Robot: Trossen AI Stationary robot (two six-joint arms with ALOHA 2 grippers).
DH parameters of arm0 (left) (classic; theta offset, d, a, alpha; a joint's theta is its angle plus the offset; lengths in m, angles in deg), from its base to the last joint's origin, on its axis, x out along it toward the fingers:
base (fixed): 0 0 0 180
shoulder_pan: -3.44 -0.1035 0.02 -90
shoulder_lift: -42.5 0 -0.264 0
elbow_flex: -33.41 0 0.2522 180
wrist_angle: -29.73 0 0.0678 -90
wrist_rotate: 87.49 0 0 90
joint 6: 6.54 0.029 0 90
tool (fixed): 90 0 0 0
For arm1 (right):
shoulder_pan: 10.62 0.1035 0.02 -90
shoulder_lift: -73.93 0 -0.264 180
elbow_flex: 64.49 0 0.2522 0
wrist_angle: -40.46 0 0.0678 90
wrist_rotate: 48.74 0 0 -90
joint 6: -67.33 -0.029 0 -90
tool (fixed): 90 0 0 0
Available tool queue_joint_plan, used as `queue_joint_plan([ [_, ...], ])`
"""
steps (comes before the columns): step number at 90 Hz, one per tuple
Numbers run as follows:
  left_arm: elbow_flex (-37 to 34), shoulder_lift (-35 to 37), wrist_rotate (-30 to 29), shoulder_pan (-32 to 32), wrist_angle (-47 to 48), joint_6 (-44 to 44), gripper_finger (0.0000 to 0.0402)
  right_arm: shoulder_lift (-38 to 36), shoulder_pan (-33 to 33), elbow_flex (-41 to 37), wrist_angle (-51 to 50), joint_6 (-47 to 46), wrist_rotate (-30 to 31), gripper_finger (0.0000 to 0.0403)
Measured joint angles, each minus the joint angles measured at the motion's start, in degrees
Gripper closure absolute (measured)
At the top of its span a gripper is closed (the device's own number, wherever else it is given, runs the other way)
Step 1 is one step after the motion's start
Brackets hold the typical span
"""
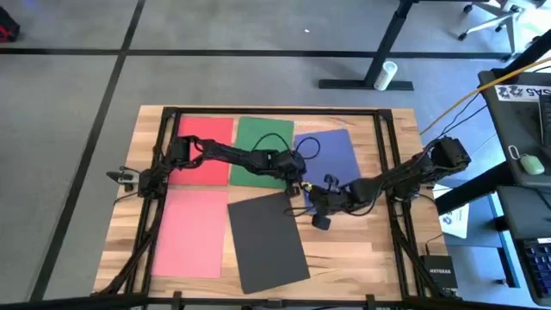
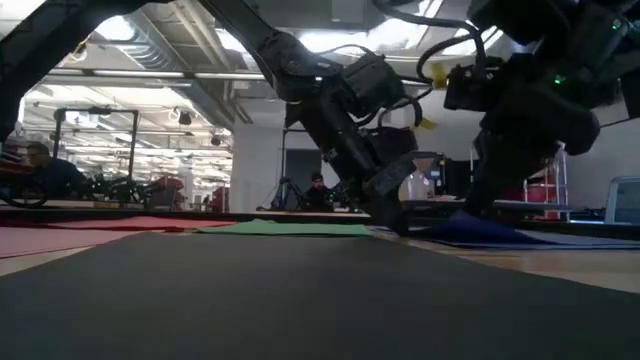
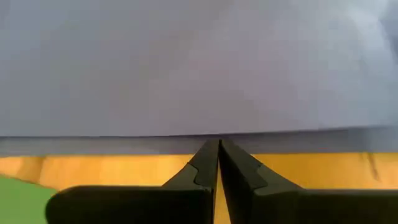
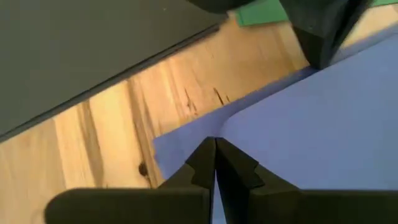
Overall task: Organize paper
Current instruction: Stack the violet paper on top of the violet papers
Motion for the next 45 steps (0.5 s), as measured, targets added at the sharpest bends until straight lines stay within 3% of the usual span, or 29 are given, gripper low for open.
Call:
queue_joint_plan([
  [45, 0.0, 1.1, -0.48, 0.31, 3.95, -2.99, 0.0402, 0.0, 1.43, 0.06, 0.95, -2.1, -6.48, 0.0403],
])
